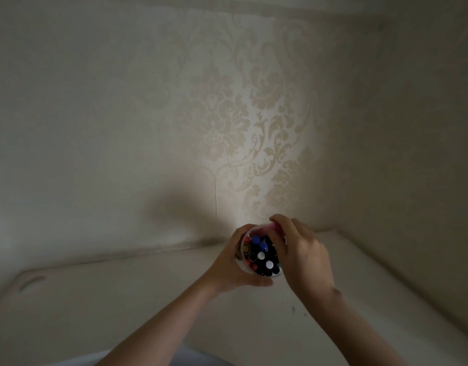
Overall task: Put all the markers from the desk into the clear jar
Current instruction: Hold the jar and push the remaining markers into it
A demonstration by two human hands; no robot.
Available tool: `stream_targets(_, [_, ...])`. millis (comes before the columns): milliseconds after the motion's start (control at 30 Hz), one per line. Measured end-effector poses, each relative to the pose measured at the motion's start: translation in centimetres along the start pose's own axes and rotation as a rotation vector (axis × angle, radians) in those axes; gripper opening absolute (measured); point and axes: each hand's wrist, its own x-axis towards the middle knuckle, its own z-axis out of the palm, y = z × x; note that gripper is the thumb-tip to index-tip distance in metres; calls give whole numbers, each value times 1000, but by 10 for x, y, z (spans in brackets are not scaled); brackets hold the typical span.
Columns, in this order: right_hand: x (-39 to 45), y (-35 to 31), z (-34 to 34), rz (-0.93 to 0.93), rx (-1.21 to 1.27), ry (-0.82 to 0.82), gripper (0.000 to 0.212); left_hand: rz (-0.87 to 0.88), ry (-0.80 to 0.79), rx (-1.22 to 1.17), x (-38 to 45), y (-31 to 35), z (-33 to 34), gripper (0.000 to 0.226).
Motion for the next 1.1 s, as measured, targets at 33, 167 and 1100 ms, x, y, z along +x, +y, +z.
stream_targets(33, [-1,-1,2,-11,-22,-11,25,-2,4,-6,0,0,0,100])
stream_targets(167, [3,-2,6,-19,47,64,27,-14,21,-22,0,0,-3,99])
stream_targets(1100, [-16,-7,24,86,-79,-102,25,26,97,67,-4,17,8,96])
